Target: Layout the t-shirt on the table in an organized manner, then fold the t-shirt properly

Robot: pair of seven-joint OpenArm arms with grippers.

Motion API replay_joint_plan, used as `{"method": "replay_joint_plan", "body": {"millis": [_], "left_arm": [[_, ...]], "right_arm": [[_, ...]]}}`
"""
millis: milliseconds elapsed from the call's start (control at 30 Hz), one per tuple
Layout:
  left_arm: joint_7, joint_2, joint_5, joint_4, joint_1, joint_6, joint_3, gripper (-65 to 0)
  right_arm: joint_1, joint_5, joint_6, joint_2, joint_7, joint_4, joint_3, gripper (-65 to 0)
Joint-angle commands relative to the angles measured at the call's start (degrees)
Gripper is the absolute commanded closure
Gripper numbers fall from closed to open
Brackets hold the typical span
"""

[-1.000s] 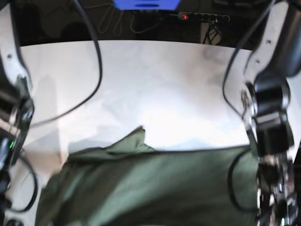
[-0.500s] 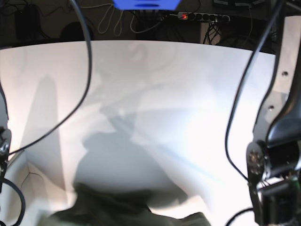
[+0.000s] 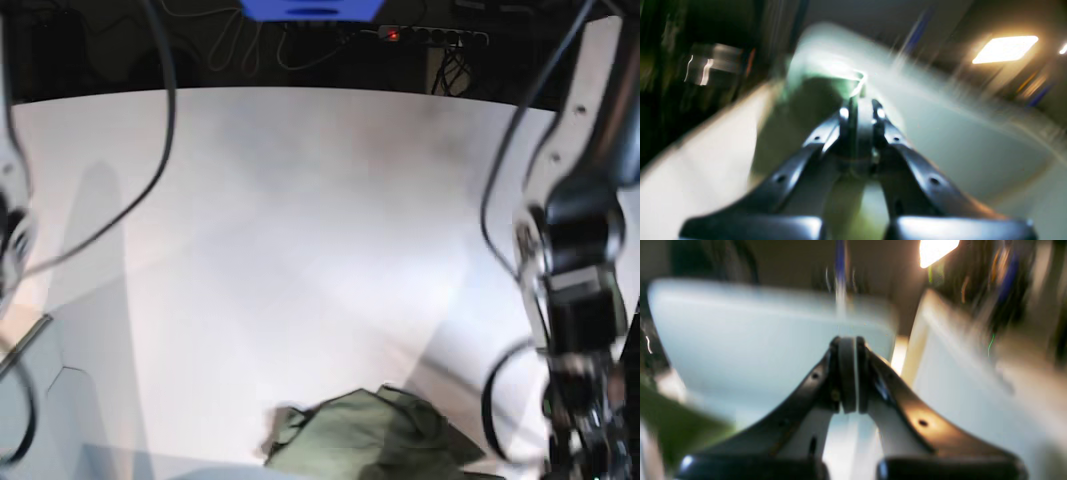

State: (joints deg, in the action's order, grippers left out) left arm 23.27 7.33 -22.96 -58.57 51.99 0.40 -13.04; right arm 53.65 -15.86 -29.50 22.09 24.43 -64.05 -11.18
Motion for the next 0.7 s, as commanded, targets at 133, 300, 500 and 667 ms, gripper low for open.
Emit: {"method": "replay_joint_plan", "body": {"millis": [133, 300, 500, 667], "left_arm": [[2.89, -0.70, -0.38, -13.92, -13.88, -0.71, -3.27, -0.1], [3.59, -0.96, -1.87, -20.25, -28.56, -0.71, -6.52, -0.1], [3.59, -0.96, -10.58, -32.03, -50.62, -0.71, -14.52, -0.1], [3.24, -0.87, -20.69, -38.62, -67.85, -0.71, -21.56, -0.1]], "right_arm": [[-11.49, -1.07, -0.88, -4.37, -1.79, -4.92, -2.93, 0.0], [-19.05, -0.98, -0.97, -7.98, -4.60, -5.18, -3.11, 0.0], [-26.09, -0.98, -0.97, -11.84, -4.78, -7.46, -3.02, 0.0], [-32.15, -0.98, -0.97, -14.04, -4.86, -11.16, -2.05, 0.0]]}}
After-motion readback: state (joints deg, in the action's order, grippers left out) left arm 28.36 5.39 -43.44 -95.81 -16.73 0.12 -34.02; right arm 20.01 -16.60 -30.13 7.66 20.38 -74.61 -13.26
